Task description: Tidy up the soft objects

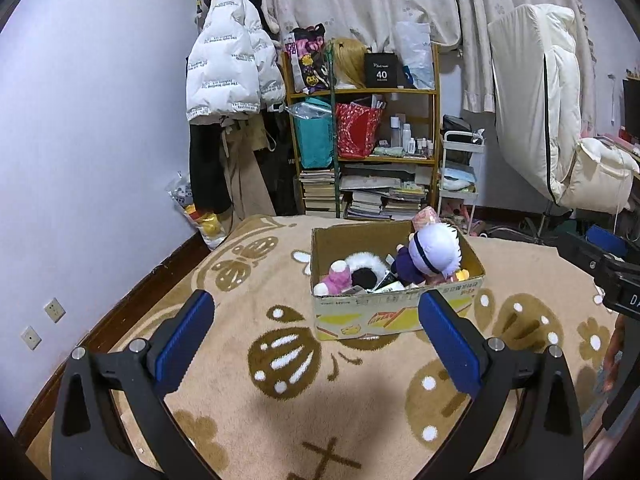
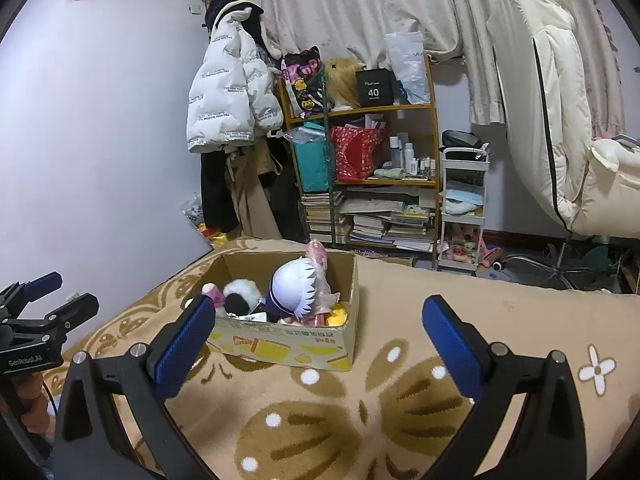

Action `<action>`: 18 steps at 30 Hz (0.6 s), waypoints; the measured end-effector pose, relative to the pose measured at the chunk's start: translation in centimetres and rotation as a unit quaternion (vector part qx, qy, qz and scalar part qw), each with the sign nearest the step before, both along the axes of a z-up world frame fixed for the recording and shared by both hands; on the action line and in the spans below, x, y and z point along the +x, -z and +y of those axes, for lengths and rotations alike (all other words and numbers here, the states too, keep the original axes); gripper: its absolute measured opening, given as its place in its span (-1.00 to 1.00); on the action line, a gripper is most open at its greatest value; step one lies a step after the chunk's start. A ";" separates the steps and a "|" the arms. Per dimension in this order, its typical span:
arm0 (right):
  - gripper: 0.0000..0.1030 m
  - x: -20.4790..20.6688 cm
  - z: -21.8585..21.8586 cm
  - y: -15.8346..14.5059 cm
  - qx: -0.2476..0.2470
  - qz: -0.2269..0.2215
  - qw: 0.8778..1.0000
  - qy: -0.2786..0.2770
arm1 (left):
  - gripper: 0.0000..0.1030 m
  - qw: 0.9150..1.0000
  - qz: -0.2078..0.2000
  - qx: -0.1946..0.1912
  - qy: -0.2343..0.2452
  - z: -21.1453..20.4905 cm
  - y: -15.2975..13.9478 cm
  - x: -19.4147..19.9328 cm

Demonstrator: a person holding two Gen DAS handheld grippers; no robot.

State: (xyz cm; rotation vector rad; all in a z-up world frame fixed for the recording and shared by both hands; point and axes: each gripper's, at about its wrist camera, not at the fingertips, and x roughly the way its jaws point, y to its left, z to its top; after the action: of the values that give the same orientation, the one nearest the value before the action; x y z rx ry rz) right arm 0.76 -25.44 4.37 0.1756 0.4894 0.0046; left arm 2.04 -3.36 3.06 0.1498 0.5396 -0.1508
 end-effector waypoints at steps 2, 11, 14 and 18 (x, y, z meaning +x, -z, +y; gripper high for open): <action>1.00 0.1 0.1 0.1 -0.005 0.002 1.000 0.002 | 0.96 1.000 0.006 0.000 0.001 0.0 0.4 0.4; 1.00 0.6 0.1 0.6 -0.007 0.008 1.000 0.003 | 0.96 1.000 0.016 0.007 0.006 -0.4 1.6 1.3; 1.00 0.7 0.1 0.6 -0.005 0.010 1.000 0.003 | 0.96 1.000 0.018 0.010 0.008 -0.6 1.7 1.4; 1.00 0.8 0.1 0.6 -0.006 0.009 1.000 0.003 | 0.96 1.000 0.017 0.013 0.009 -0.7 1.8 1.4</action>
State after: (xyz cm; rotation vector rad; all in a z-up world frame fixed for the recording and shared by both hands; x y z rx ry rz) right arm 1.51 -25.36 3.73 0.1666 0.5072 -0.0063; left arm 3.42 -4.08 1.23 0.1769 0.5740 -0.1646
